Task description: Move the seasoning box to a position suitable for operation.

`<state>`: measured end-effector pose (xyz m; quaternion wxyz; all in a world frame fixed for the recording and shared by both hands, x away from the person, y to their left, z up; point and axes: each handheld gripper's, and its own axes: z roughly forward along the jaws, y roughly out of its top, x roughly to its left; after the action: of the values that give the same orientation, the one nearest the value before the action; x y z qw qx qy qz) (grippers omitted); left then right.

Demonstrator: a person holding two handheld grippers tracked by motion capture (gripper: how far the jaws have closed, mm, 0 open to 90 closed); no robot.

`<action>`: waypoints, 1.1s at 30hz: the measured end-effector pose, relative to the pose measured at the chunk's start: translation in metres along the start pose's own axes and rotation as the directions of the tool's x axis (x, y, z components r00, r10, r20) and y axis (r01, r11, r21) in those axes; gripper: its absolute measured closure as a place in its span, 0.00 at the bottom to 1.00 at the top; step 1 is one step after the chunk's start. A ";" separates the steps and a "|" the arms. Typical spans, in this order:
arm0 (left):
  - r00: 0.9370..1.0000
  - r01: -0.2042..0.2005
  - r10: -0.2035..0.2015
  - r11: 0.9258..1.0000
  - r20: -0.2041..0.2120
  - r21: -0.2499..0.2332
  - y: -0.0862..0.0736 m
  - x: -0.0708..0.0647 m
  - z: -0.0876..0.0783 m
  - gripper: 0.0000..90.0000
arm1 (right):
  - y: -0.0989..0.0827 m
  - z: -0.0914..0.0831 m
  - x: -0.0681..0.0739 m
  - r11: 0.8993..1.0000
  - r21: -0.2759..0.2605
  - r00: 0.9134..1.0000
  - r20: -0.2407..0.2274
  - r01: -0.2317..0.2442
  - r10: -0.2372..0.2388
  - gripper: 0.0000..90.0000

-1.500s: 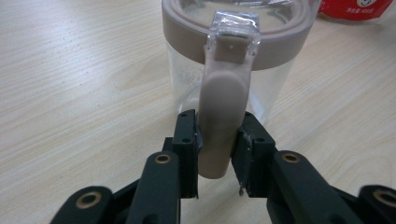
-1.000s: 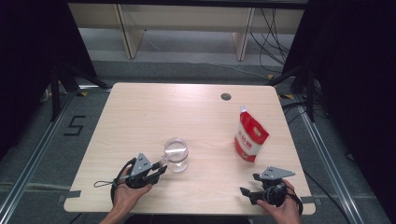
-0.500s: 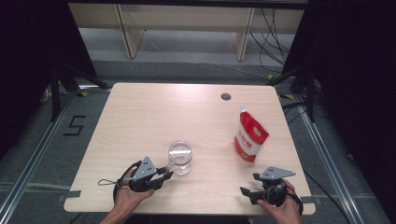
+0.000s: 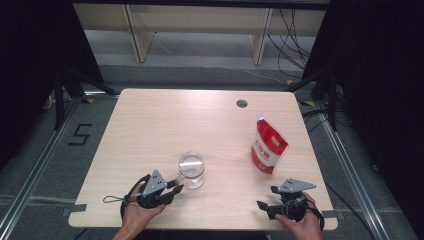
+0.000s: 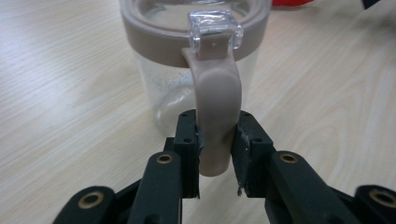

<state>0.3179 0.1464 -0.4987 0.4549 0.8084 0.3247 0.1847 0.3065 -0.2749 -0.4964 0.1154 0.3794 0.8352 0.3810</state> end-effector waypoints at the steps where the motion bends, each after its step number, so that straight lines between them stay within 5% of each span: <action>1: 1.000 0.000 0.000 1.000 -0.021 0.002 0.000 0.000 -0.001 0.81 | 0.000 0.000 0.000 1.000 0.001 1.000 0.007 0.002 -0.002 0.27; 5: 0.994 0.037 -0.037 0.999 -0.102 -0.004 -0.003 0.006 -0.002 0.80 | 0.000 0.000 -0.001 1.000 0.013 1.000 -0.026 0.004 -0.003 0.27; 6: 0.990 0.038 -0.038 0.999 -0.132 -0.005 -0.004 0.011 -0.003 0.80 | 0.000 0.000 0.000 1.000 -0.002 1.000 -0.002 0.004 -0.004 0.27; 9: 0.986 0.069 -0.070 0.998 -0.150 -0.013 -0.005 0.015 -0.004 0.82 | 0.000 0.001 0.001 1.000 0.001 1.000 0.005 -0.003 0.003 0.27; 11: 0.987 0.055 -0.055 0.998 -0.151 -0.001 -0.004 0.016 -0.004 0.83 | 0.000 0.000 0.000 1.000 0.001 1.000 0.007 0.002 -0.002 0.27; 15: 0.991 0.023 -0.024 1.000 -0.134 -0.008 -0.004 0.019 -0.004 0.83 | 0.000 0.001 0.001 1.000 0.000 1.000 0.006 -0.005 0.005 0.27; 28: 1.000 0.011 -0.012 0.998 -0.016 -0.061 -0.005 0.021 0.005 0.83 | 0.000 0.000 0.000 1.000 0.004 1.000 0.006 -0.004 0.004 0.27; 32: 1.000 -0.012 0.013 0.998 0.022 -0.063 -0.004 0.016 0.007 0.83 | 0.000 0.000 0.000 1.000 0.002 1.000 0.008 -0.001 0.001 0.27; 33: 0.999 -0.043 0.044 0.997 0.028 -0.057 -0.003 0.016 0.007 0.83 | 0.000 0.000 0.000 1.000 0.001 1.000 0.011 0.000 0.000 0.27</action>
<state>0.3325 0.1544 -0.5047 0.4782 0.8047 0.2950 0.1919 0.3061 -0.2748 -0.4963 0.1200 0.3817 0.8347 0.3784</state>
